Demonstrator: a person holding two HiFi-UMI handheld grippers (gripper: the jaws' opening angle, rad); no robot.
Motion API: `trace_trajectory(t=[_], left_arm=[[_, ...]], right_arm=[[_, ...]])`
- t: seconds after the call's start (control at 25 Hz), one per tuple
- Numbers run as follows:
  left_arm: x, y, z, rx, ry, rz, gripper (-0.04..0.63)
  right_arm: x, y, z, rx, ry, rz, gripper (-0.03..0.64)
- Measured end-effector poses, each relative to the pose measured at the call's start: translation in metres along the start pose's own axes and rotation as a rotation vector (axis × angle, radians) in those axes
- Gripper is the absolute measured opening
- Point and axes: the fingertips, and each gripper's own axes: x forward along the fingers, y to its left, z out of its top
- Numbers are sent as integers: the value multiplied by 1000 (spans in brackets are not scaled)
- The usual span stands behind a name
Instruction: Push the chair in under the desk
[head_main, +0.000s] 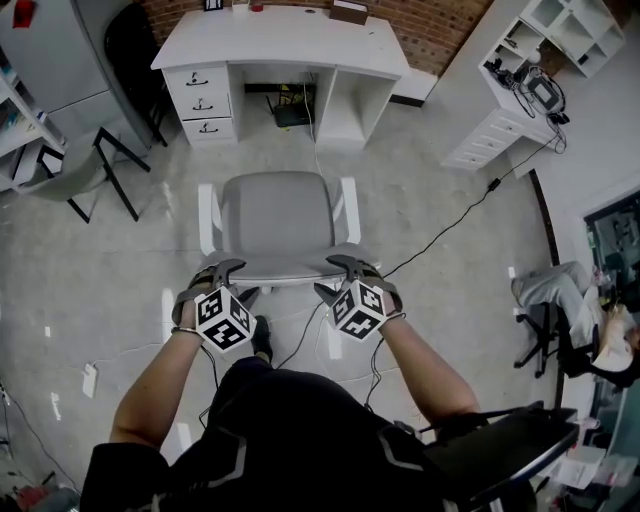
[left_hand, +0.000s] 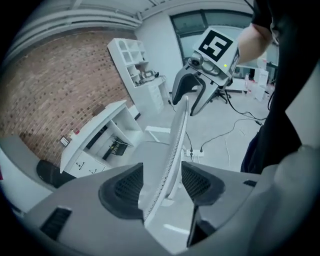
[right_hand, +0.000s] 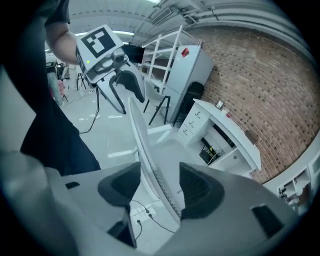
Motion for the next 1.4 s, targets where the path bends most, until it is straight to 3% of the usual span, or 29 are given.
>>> trace_trajectory(t=[0.12, 0.24, 0.36, 0.56, 0.72, 0.96, 1.16, 1.4], left_arm=[[13, 2, -6, 28, 44, -22, 245], [26, -3, -5, 103, 64, -45, 237], [36, -16, -3, 145, 53, -99, 148], [42, -19, -5, 161, 90, -118, 135], [44, -20, -8, 200, 98, -120, 124], [45, -20, -9, 198, 128, -178, 115], [47, -15, -10, 230, 118, -149, 112], [54, 7, -17, 205, 166, -196, 115]], right_arm=[[15, 3, -9, -55, 77, 26, 252], [28, 6, -17, -133, 130, 41, 250], [42, 9, -25, -201, 174, 49, 247], [54, 6, -31, -249, 203, 17, 178], [59, 6, -30, -246, 222, 38, 173], [61, 8, -32, -284, 254, 36, 136], [66, 6, -34, -308, 279, 27, 118], [79, -7, -23, -319, 280, -9, 110]])
